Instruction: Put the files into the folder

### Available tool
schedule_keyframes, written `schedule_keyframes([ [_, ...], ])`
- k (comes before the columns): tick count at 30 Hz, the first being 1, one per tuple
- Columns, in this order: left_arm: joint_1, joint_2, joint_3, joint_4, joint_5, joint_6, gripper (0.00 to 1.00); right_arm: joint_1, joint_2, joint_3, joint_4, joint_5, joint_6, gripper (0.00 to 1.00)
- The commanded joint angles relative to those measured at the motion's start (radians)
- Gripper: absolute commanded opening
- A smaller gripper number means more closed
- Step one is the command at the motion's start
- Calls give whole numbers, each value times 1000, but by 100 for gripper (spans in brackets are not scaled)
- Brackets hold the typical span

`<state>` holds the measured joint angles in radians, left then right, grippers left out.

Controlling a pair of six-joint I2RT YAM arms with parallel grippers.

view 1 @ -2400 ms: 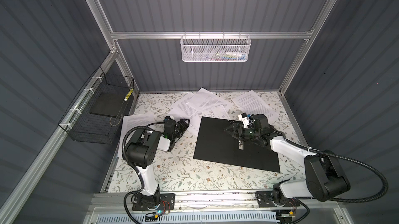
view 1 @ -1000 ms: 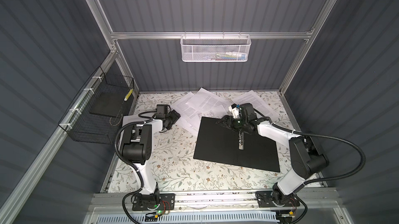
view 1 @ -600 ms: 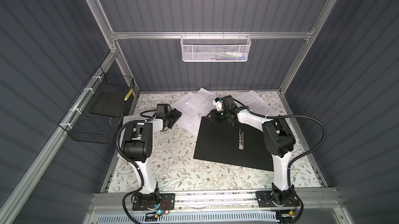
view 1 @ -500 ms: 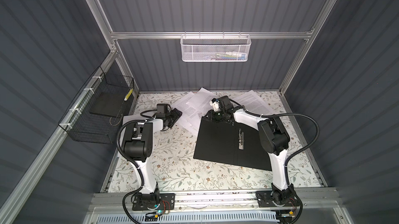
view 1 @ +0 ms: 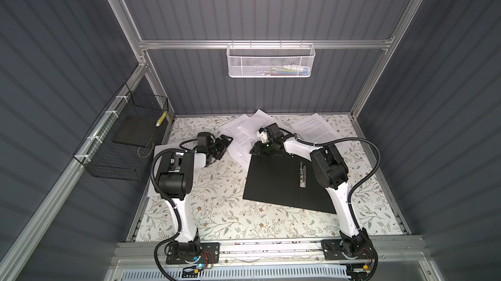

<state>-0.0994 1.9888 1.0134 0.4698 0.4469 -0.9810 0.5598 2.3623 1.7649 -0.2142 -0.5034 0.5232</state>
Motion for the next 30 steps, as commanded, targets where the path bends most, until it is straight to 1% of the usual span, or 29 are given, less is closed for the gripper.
schedule_keyframes([
  [1, -26, 8, -70, -39, 19, -64, 93, 8, 28, 32, -27, -24, 7, 41],
  [5, -50, 28, -98, 53, 39, -127, 95, 10, 38, 41, -29, -33, 12, 40],
  [8, -71, 39, -123, 133, 32, -176, 96, 10, 45, 49, -29, -43, 16, 41],
  [12, -98, 27, -144, 165, 13, -208, 97, 12, 48, 54, -32, -50, 16, 41],
  [16, -105, 10, -149, 149, -19, -200, 95, 10, 49, 56, -30, -56, 17, 41],
  [22, -75, -17, -161, 153, -91, -205, 79, 10, 54, 57, -28, -73, 21, 40],
  [24, -58, -3, -143, 143, -95, -197, 73, 10, 54, 56, -26, -79, 22, 40],
  [28, -27, 19, -125, 145, -101, -186, 70, 9, 55, 57, -27, -90, 22, 40],
  [30, -10, 30, -114, 143, -101, -180, 66, 8, 55, 57, -26, -95, 22, 40],
])
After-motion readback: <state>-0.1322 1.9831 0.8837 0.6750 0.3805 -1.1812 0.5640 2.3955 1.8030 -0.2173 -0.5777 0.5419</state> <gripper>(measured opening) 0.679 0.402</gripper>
